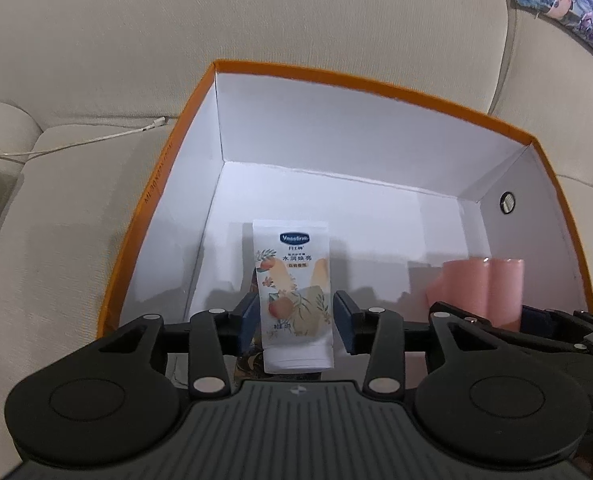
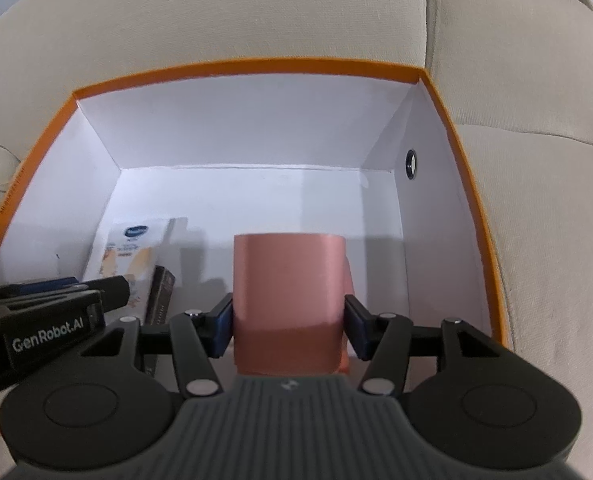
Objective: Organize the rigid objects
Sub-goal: 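Lower the tube into the shoebox with the left tool while the right tool drops the cup inside, then grasp the brown carton with the left tool while the right tool grasps the dark CLEAR bottle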
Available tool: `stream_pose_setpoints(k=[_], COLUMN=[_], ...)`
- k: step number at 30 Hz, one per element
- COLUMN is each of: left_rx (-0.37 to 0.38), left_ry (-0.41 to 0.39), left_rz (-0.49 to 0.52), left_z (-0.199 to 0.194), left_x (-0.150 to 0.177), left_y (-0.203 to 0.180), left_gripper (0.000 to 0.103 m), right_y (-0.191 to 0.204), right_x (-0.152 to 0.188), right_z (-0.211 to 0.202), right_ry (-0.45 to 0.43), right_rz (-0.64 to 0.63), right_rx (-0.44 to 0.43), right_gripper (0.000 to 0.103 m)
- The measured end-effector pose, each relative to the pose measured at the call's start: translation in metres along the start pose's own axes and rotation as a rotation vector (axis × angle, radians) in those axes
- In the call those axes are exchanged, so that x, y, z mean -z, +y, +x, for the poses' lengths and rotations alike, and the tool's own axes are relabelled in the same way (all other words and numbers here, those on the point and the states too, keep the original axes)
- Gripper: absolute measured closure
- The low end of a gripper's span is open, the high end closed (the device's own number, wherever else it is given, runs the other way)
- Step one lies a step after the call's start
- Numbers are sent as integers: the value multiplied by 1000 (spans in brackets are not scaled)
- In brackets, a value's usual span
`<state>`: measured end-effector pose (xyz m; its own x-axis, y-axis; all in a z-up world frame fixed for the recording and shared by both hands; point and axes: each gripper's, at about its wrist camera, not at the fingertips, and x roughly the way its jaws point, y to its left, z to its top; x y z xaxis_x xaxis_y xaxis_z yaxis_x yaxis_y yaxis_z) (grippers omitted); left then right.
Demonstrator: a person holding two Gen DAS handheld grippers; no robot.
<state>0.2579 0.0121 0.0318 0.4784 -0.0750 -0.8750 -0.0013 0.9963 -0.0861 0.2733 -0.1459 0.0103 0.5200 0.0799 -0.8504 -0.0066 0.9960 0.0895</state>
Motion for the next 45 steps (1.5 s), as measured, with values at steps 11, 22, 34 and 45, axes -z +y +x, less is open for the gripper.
stream_pose_setpoints(k=[11, 22, 34, 45], left_rx=[13, 8, 7, -48], left_ry=[-87, -134, -19, 88], left_rz=[-16, -7, 16, 116], left_z=[-45, -94, -102, -61], left_x=[-1, 13, 63, 83], left_y=[5, 22, 60, 68], left_gripper=[42, 35, 34, 30], right_y=[-1, -4, -8, -3], right_x=[-2, 5, 47, 89], right_z=[-39, -95, -150, -119], right_ry=[-70, -138, -171, -18], right_rz=[-10, -41, -42, -73], right_rx=[-17, -31, -105, -119], right_gripper=[36, 32, 26, 17])
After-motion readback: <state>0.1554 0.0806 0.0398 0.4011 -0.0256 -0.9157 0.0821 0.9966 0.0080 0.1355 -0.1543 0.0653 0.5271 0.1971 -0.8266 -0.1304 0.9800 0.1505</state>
